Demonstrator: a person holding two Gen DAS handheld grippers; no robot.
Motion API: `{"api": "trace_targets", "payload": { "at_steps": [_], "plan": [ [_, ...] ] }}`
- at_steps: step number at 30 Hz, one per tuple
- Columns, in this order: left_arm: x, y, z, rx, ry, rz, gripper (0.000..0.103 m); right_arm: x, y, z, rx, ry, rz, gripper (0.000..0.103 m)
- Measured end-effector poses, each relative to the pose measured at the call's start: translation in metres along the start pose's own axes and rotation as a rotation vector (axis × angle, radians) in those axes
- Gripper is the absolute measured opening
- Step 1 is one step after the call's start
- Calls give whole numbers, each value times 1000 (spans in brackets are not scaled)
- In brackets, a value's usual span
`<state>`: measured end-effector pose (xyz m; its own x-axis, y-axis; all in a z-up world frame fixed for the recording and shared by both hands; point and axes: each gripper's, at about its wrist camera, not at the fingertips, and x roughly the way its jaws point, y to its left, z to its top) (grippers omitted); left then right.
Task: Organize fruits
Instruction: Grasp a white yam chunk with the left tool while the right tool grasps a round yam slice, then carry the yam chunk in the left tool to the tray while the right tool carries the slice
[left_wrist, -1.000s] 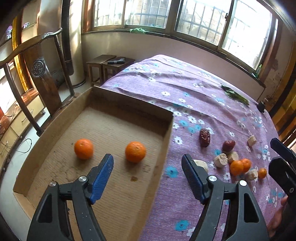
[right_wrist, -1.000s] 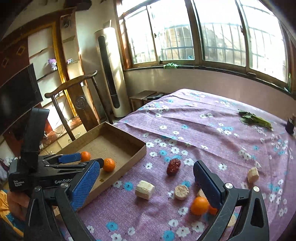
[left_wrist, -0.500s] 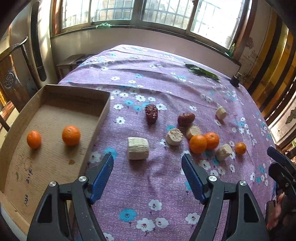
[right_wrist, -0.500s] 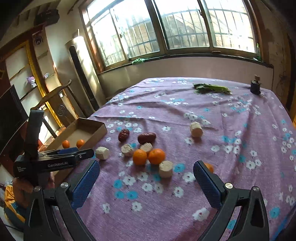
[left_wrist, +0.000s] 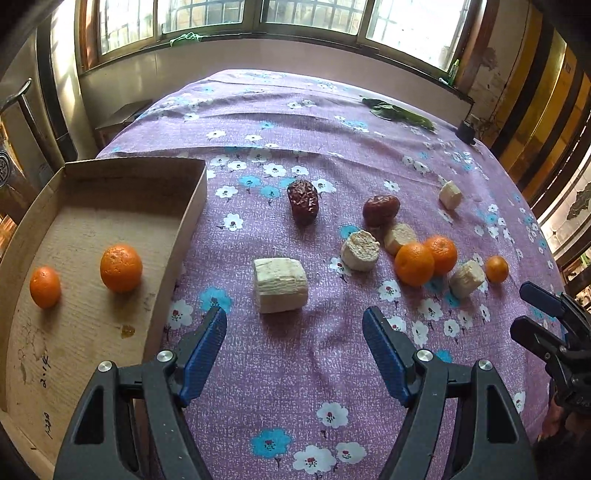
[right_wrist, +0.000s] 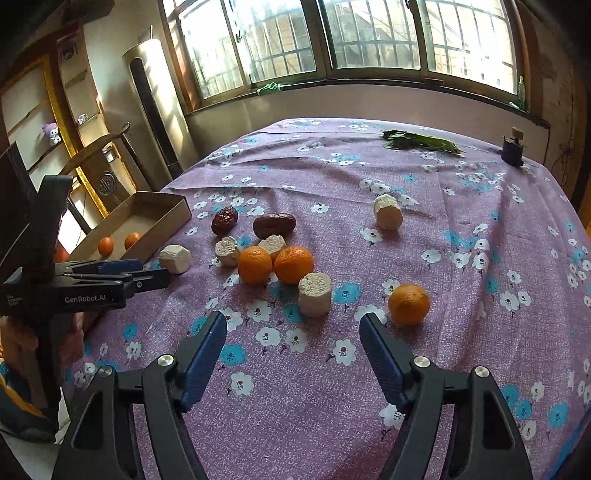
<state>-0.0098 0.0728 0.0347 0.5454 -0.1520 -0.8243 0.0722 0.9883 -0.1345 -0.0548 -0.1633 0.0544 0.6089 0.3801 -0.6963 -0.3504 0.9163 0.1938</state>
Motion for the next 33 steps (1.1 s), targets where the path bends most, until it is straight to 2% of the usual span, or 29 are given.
{"api": "trace_targets", "payload": {
  "at_steps": [6, 8, 10, 11, 12, 13, 19, 22, 26, 30, 31, 33],
  "plan": [
    [18, 1, 8, -17, 23, 50, 75, 5, -3, 2, -2, 16, -13, 78],
    [22, 2, 9, -20, 19, 63, 74, 9, -4, 2, -2, 25, -12, 75],
    [24, 2, 10, -5, 5, 97, 61, 12, -4, 2, 0, 37, -11, 73],
    [25, 2, 11, 9, -5, 126, 48, 14, -3, 2, -1, 41, -9, 71],
    [25, 3, 12, 9, -9, 101, 34, 15, -3, 2, -4, 45, -9, 69],
    [26, 5, 13, -8, 7, 53, 31, 17, -2, 2, -6, 51, -10, 68],
    [22, 4, 9, -3, -9, 52, 31, 27, -4, 7, 19, 67, -21, 67],
    [15, 2, 7, 1, -19, 33, 31, 35, -4, 11, 16, 78, -53, 66],
    [5, -6, 5, 27, -40, 25, 31, 51, -8, 17, 13, 106, -56, 51],
    [3, -11, 1, 35, -28, 5, 31, 69, -14, 19, 17, 143, -55, 45],
    [3, -11, 0, 34, -27, 4, 31, 71, -14, 18, 13, 148, -59, 36],
    [2, -10, -1, 32, -28, 2, 31, 69, -13, 18, 1, 143, -53, 29]
  ]
}}
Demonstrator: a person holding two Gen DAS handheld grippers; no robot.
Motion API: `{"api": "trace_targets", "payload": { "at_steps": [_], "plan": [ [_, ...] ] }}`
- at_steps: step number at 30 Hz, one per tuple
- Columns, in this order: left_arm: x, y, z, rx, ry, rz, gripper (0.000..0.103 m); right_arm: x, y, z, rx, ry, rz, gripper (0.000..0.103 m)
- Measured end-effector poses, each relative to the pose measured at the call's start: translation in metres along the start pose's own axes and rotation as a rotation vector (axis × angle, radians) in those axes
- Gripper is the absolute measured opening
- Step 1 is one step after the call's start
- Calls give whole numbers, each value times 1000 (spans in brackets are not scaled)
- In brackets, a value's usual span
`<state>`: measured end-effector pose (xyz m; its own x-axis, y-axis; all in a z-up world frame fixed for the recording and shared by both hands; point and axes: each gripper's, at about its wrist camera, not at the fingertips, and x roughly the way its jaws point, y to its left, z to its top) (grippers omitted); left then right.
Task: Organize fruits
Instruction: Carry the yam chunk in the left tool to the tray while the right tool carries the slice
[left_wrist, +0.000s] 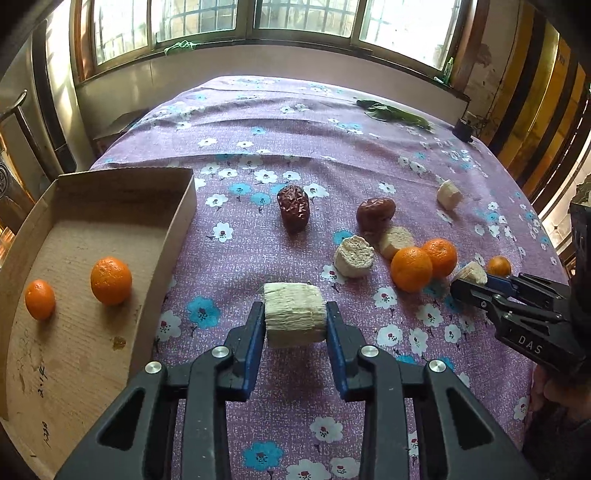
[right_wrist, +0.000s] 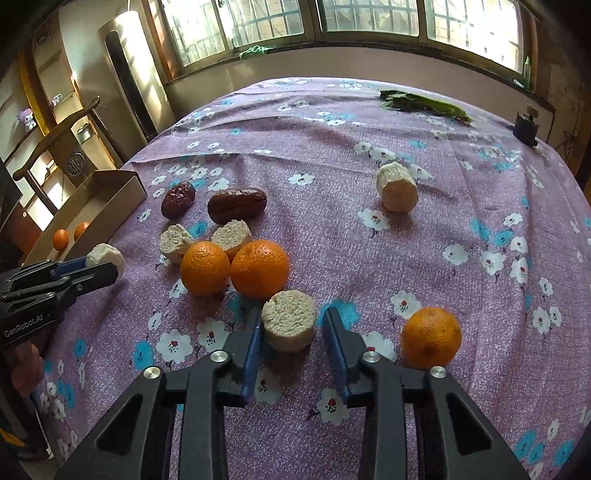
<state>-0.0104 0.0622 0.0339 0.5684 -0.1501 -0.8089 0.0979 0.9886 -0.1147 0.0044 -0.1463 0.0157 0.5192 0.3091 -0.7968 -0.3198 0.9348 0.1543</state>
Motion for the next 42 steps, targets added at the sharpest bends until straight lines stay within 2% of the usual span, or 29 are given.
{"api": "trace_targets", "payload": {
  "at_steps": [3, 11, 23, 42],
  "plan": [
    [-2, 0, -1, -6, 0, 3, 31, -4, 2, -3, -15, 1, -11, 29],
    [-12, -4, -3, 1, -11, 4, 31, -29, 14, -16, -6, -26, 31, 30],
    [-35, -7, -14, 15, -45, 35, 31, -42, 51, -23, -62, -39, 96, 30],
    [-56, 28, -21, -46, -70, 69, 31, -37, 116, -18, -169, -44, 159, 30]
  ]
}}
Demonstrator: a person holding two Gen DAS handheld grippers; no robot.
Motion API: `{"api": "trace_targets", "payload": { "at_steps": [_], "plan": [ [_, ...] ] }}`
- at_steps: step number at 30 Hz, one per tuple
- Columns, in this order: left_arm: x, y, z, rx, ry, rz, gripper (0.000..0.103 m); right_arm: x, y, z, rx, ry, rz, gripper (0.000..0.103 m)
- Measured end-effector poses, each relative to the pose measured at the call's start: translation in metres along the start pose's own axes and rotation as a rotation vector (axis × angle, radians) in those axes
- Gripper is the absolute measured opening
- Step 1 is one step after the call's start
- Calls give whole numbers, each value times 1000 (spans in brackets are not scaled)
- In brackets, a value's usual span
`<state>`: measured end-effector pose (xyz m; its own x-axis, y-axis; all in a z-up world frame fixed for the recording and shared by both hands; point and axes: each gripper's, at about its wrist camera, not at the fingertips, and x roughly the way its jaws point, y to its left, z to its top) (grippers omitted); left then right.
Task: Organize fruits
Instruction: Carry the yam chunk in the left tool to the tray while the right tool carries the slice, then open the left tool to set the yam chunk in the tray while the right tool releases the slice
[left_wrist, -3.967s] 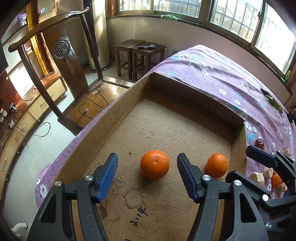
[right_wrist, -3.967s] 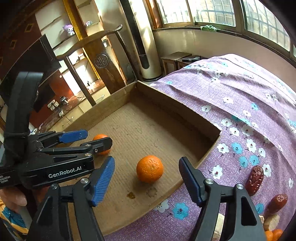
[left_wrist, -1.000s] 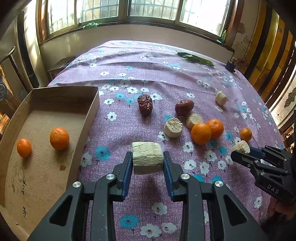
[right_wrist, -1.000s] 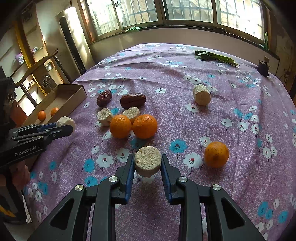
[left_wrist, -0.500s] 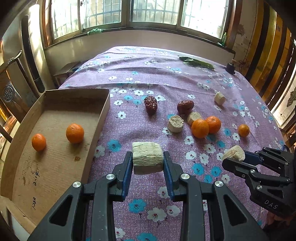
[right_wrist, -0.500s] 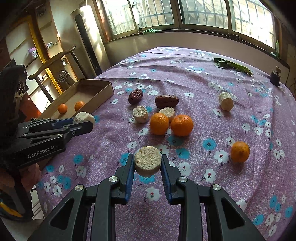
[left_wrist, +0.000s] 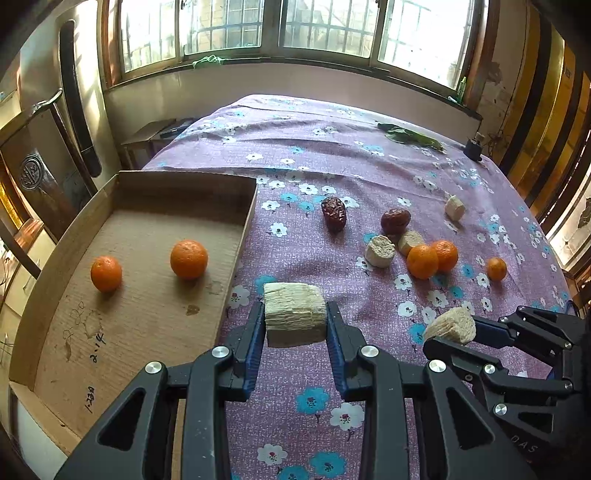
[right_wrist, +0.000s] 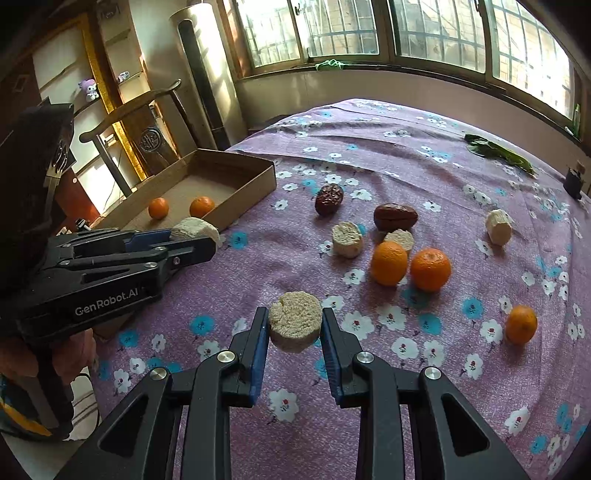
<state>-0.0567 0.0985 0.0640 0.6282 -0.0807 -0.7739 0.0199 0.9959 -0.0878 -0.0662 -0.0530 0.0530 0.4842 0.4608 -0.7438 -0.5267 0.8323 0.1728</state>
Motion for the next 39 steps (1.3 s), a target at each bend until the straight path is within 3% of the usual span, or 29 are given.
{"api": "trace_targets", "payload": {
  "at_steps": [10, 22, 39],
  "plan": [
    [-7, 32, 9, -48, -15, 46, 31, 15, 13, 16, -31, 14, 41, 30],
    [-7, 99, 17, -149, -12, 133, 31, 37, 39, 50, -106, 22, 98, 30],
    [9, 153, 6, -196, 94, 223, 31, 99, 108, 94, -252, 95, 246, 30]
  ]
}}
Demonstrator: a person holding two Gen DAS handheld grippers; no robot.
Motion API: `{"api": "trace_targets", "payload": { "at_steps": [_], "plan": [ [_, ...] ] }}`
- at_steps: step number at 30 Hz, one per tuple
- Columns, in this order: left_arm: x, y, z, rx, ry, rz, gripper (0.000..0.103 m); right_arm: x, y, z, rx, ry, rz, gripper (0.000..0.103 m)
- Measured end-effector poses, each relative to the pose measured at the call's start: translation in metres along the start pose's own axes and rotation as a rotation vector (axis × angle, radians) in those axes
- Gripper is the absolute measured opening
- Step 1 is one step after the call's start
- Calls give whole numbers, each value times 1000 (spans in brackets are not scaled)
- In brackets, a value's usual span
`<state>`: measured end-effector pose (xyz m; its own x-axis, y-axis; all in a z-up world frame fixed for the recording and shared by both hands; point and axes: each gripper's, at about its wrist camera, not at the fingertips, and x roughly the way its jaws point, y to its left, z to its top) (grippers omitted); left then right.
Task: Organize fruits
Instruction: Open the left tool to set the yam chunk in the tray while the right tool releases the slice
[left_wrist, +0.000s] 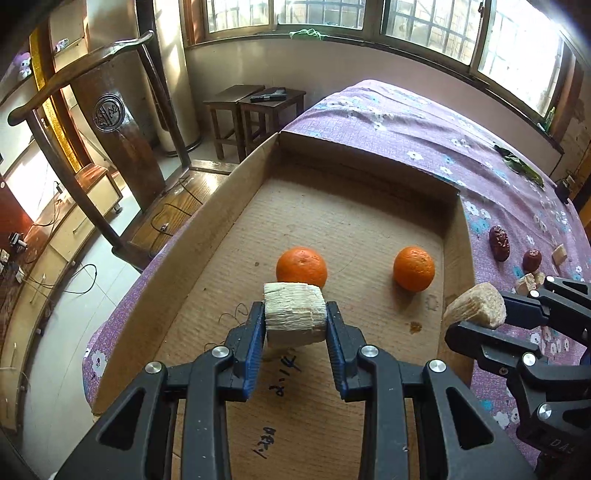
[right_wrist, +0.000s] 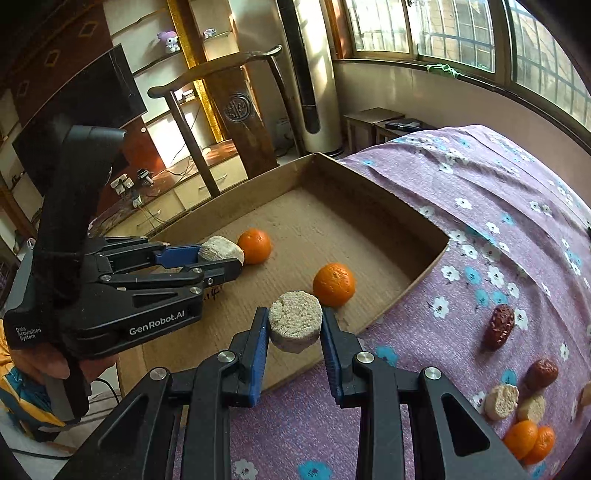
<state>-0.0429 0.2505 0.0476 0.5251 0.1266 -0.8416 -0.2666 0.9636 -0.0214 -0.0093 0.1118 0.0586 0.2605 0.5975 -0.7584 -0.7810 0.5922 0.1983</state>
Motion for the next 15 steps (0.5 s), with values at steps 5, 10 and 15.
{"api": "trace_targets", "payload": {
  "at_steps": [5, 10, 15],
  "plan": [
    [7, 3, -2, 17, 35, 21, 31, 25, 4, 3, -18, 53, 14, 30],
    [11, 10, -2, -1, 49, 12, 31, 43, 5, 2, -25, 92, 16, 31],
    [11, 18, -3, -55, 46, -9, 64, 37, 3, 0, -2, 55, 42, 42]
  ]
}}
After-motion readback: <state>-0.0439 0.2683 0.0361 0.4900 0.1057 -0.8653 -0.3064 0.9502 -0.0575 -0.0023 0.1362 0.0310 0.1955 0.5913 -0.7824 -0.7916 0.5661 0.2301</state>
